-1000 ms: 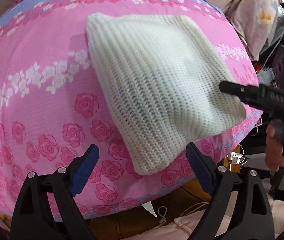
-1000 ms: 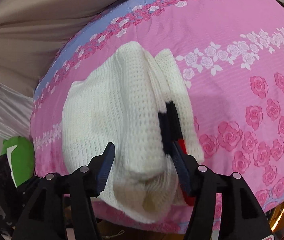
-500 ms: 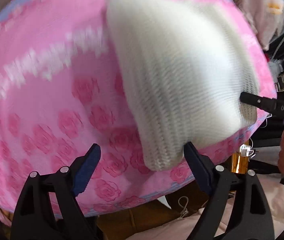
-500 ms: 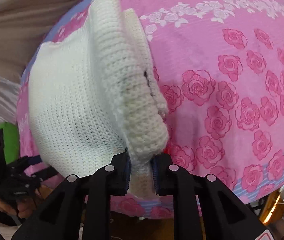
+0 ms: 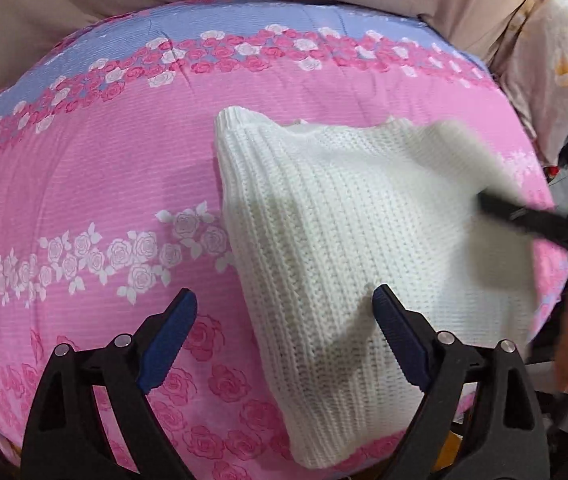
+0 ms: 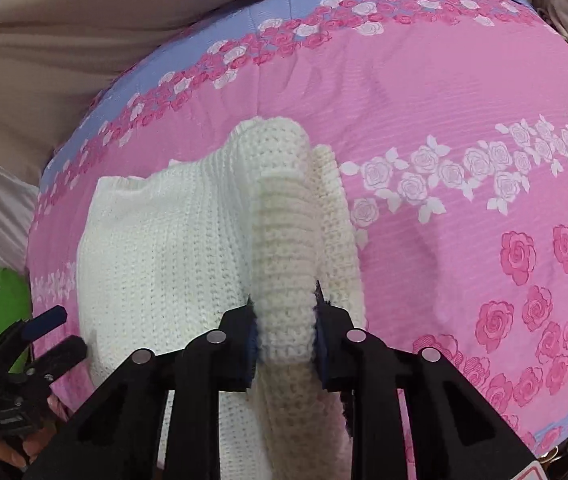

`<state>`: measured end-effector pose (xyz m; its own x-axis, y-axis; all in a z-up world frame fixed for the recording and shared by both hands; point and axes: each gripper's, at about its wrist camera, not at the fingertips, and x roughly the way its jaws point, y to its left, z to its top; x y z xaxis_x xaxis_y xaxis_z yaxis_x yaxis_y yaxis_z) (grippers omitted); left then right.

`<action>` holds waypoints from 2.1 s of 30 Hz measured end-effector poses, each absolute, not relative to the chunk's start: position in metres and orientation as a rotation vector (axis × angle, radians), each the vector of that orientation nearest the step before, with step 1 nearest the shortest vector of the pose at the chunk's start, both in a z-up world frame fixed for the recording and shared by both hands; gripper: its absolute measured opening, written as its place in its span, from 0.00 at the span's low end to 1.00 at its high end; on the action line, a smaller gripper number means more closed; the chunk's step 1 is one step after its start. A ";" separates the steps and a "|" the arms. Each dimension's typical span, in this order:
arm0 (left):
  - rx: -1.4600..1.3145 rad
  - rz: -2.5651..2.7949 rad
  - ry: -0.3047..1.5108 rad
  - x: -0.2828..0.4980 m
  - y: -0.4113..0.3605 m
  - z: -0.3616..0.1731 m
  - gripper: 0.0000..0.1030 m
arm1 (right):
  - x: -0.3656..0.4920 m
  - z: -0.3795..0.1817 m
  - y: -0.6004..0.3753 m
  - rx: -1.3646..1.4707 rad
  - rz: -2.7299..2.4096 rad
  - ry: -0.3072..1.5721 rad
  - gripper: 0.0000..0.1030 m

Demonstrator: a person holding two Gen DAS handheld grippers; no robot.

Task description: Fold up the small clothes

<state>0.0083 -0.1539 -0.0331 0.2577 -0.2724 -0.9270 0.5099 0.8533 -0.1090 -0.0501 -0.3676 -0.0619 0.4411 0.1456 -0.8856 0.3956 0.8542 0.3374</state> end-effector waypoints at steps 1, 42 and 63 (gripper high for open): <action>0.229 -0.527 1.200 0.009 -0.153 -0.036 0.84 | -0.054 -0.045 -0.367 0.571 -0.140 1.057 0.16; 0.082 -0.439 1.229 0.046 -0.145 -0.057 0.81 | -0.031 -0.032 -0.359 0.414 -0.160 1.003 0.17; 0.280 -0.565 1.341 -0.028 -0.132 -0.077 0.83 | -0.140 -0.038 -0.350 0.568 -0.167 1.119 0.10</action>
